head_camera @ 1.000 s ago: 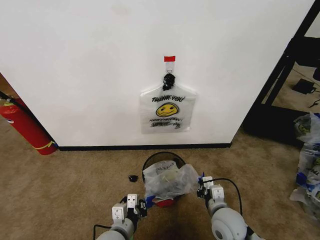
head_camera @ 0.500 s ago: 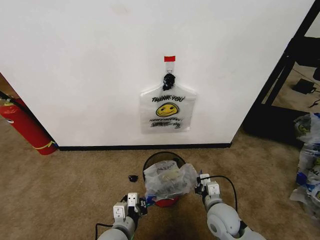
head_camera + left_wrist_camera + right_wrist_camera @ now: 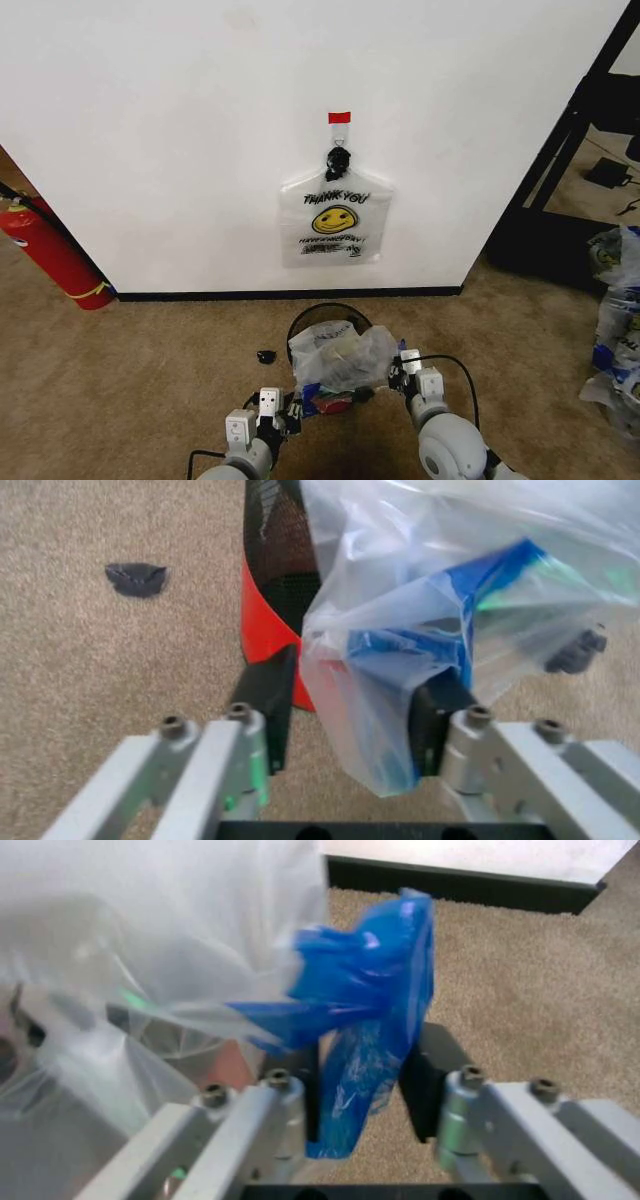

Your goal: Pick up the garbage bag from the wall and place it over the trash bin.

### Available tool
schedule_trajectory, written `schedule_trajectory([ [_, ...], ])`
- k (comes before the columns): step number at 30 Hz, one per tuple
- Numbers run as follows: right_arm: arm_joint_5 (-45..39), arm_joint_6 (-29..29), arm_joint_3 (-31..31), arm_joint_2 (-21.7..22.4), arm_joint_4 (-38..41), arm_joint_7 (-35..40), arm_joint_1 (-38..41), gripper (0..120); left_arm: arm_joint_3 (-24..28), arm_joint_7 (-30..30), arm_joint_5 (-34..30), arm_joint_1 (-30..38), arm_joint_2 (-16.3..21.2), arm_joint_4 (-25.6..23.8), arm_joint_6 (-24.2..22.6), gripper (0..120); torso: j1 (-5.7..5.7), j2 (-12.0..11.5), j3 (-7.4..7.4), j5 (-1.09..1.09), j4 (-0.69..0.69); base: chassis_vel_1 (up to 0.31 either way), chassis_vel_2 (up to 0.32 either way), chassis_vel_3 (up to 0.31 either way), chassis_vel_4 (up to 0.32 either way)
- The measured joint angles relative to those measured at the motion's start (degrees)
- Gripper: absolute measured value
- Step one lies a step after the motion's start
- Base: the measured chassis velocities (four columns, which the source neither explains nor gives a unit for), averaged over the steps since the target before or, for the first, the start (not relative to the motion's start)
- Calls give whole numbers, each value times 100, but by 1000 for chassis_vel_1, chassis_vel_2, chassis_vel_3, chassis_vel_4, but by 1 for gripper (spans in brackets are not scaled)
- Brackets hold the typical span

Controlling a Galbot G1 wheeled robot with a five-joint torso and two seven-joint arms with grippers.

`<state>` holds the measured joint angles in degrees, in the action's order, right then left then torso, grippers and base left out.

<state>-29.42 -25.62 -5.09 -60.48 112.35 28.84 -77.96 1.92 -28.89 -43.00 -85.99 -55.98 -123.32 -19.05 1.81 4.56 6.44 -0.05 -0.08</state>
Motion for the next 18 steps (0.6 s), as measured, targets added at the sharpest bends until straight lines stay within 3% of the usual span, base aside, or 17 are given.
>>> schedule_trajectory([
  [7,115,48,-140,143,386,-70,-375,53,-60,38,254,-300,78,-402,-24,68,0,0,0,0,0,0,0,0,0],
  [9,224,88,-151,165,431,-114,-442,54,-62,45,275,-334,85,-443,-23,70,0,0,0,0,0,0,0,0,0],
  [15,616,333,-258,226,658,-250,-744,84,-66,253,497,-588,105,-622,132,97,0,0,0,0,0,0,0,0,0],
  [18,691,406,-296,258,721,-276,-816,91,-83,307,610,-622,107,-660,192,100,0,0,0,0,0,0,0,0,0],
])
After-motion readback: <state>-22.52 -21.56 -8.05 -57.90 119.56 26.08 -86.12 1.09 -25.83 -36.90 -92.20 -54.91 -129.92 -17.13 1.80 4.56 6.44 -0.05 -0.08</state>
